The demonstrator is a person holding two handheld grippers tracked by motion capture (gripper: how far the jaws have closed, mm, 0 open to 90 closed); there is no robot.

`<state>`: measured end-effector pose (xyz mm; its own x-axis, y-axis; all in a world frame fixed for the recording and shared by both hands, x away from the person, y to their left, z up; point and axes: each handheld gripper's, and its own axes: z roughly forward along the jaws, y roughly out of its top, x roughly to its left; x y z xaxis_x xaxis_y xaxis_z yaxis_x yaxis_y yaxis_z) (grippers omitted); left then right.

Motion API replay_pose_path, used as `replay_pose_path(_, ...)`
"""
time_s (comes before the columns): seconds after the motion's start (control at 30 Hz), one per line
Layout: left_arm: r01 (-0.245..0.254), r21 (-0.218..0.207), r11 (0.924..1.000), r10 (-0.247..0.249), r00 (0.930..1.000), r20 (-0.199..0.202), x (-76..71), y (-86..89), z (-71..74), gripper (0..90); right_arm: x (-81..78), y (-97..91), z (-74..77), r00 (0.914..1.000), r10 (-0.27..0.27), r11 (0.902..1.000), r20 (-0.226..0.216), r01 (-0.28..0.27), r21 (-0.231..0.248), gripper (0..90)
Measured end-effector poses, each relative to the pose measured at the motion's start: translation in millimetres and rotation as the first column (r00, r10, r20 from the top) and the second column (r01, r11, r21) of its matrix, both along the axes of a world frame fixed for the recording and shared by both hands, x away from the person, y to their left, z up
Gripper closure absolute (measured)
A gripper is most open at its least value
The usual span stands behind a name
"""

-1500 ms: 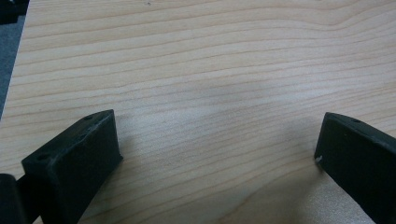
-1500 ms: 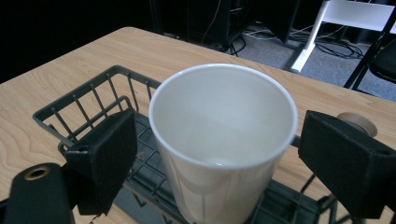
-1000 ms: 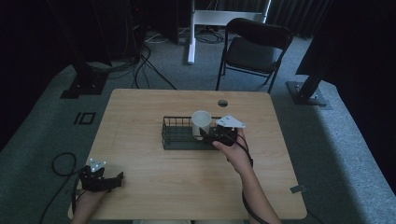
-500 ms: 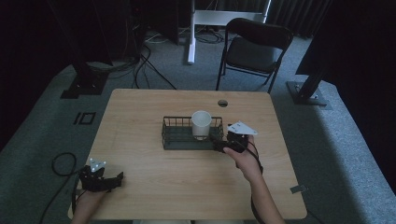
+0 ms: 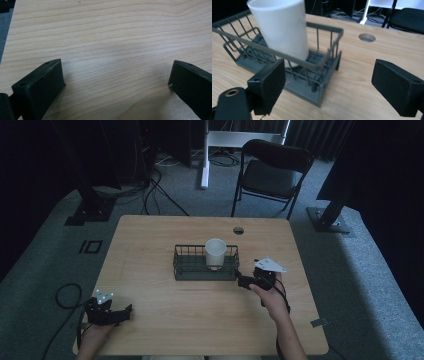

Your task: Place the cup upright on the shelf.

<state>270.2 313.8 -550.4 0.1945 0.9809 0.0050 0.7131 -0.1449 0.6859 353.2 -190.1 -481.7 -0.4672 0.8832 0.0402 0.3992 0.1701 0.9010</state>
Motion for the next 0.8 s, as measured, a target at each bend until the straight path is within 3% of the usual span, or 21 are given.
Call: replay_pose_path(0.8,0.001,0.002,1.0,-0.001,1.0,0.0,0.0,0.1,0.0,0.1,-18.2,-50.1,-41.5,0.9937,-0.089,0.9957,-0.068,0.087,-0.031,11.9)
